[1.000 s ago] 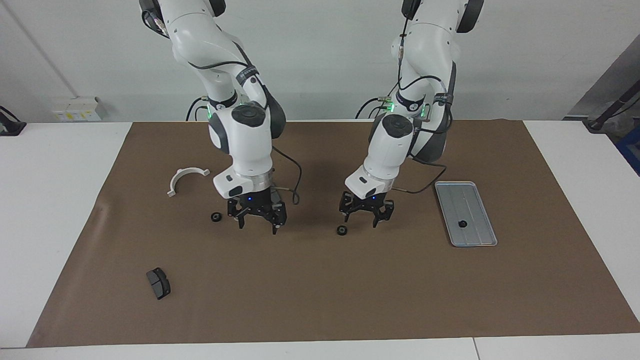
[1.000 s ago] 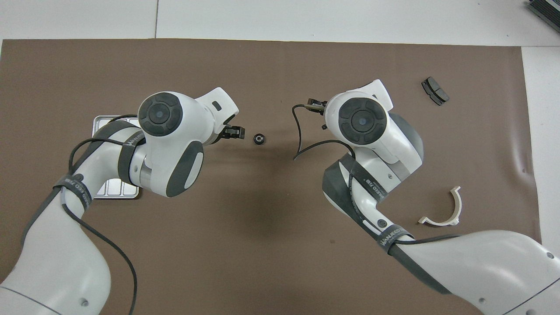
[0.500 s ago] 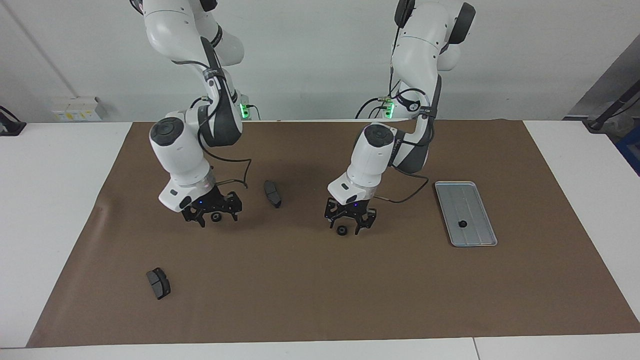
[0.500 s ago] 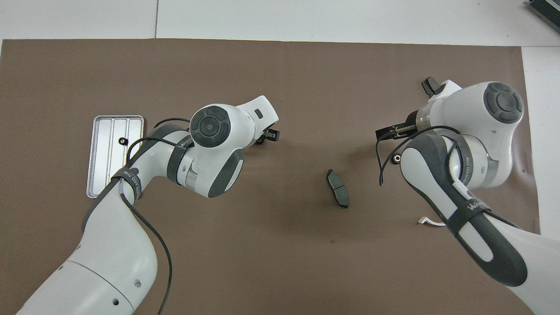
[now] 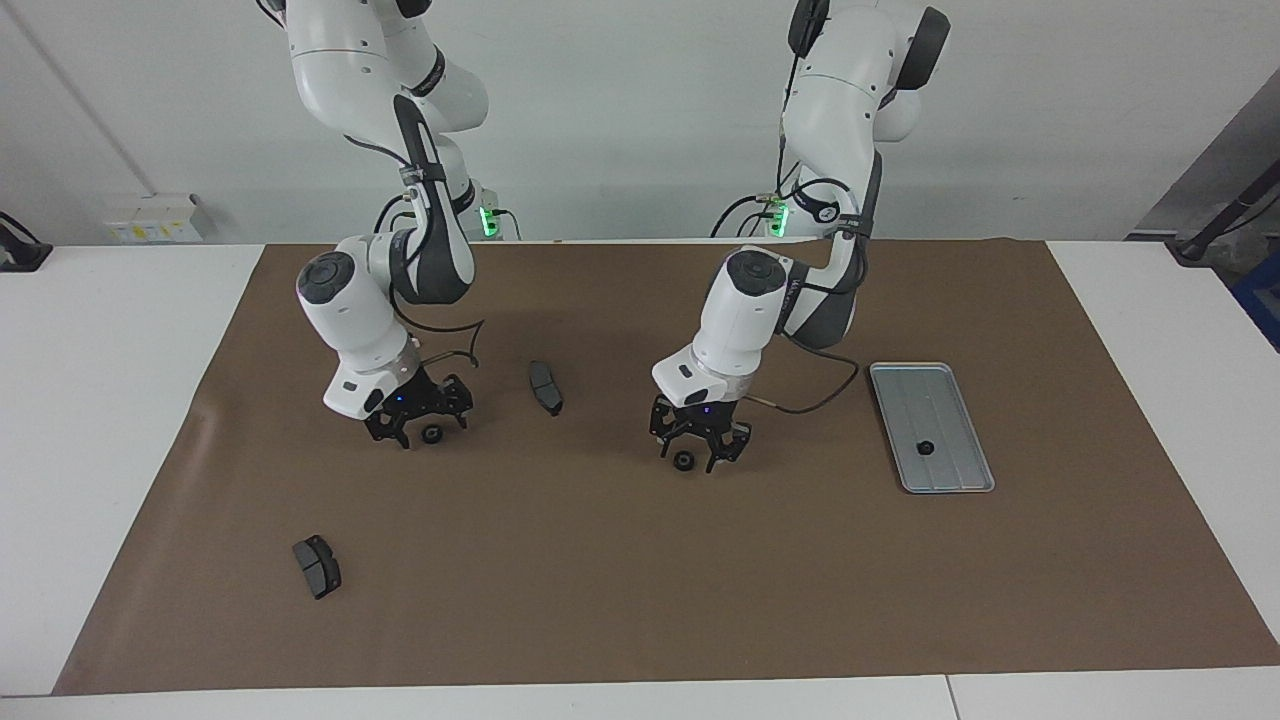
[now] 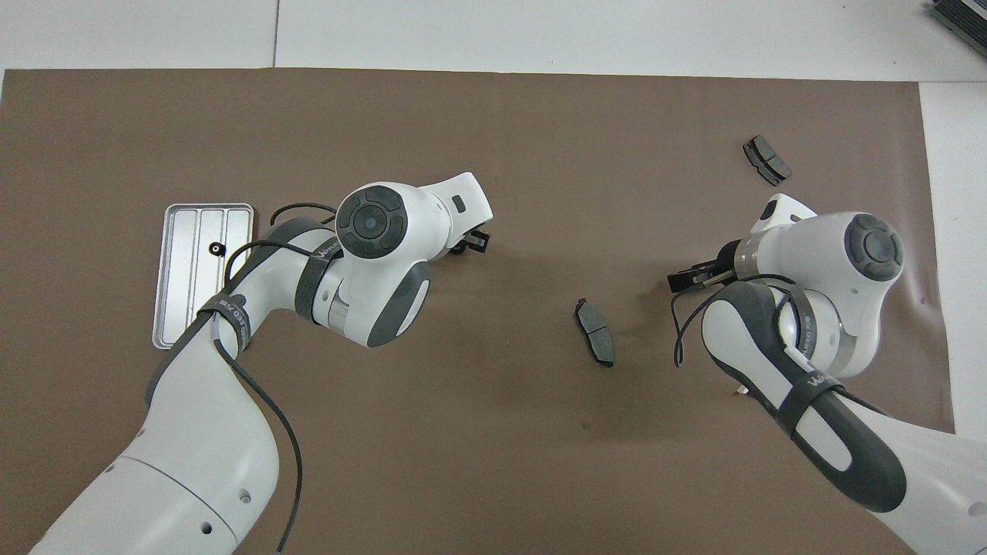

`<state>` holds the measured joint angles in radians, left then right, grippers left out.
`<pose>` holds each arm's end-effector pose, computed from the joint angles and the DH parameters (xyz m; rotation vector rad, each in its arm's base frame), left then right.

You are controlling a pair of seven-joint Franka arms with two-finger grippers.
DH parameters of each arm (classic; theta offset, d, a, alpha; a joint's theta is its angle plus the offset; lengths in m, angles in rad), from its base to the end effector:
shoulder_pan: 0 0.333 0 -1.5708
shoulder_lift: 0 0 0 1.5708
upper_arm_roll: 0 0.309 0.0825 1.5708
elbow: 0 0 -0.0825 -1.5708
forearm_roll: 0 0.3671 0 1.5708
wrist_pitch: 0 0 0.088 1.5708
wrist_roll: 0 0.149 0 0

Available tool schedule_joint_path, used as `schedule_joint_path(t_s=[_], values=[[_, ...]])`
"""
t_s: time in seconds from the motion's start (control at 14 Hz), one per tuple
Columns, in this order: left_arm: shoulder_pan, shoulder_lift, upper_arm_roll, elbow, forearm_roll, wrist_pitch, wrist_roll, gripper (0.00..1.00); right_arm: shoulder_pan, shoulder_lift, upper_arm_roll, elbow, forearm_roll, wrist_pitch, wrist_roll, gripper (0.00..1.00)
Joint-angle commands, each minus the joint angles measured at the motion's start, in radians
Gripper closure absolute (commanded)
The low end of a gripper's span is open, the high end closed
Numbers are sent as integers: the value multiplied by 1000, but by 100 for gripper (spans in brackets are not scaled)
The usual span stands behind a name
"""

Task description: Pick bearing gear from pile to tray

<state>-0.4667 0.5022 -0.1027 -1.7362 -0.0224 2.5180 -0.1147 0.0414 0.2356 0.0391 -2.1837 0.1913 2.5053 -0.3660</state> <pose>0.5811 -0.3650 0.2843 2.9011 -0.6165 0.3649 0.5556 0.0483 0.2528 -2.9889 -0.4454 -0.1555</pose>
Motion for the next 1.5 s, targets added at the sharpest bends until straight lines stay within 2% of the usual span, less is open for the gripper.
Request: schedule_joint_path(t_s=[0.0,0.21,0.36,0.5,0.57,0.93,1.21,1.43], values=[[-15,18,14,4,7,12,27,28,5,-45,-1,-51,28,17,-31,0],[-29,45,17,3,9,28,38,30,5,-45,-4,-57,13,21,-31,0],[-27,45,17,9,16,16,40,30,6,-41,-4,-60,11,64,-33,11],[-29,44,17,9,16,-2,40,35,6,-41,-4,-65,10,73,-31,26],[-30,44,18,10,16,-19,40,40,6,-41,-4,-68,5,81,-31,30],[-30,38,18,24,16,-102,37,65,11,-36,-5,-88,-35,106,-30,34],[-27,36,18,27,13,-130,35,98,11,-36,-10,-87,-108,96,-28,34],[-4,35,24,102,3,-221,38,100,11,-36,-13,-87,-142,89,-28,34]])
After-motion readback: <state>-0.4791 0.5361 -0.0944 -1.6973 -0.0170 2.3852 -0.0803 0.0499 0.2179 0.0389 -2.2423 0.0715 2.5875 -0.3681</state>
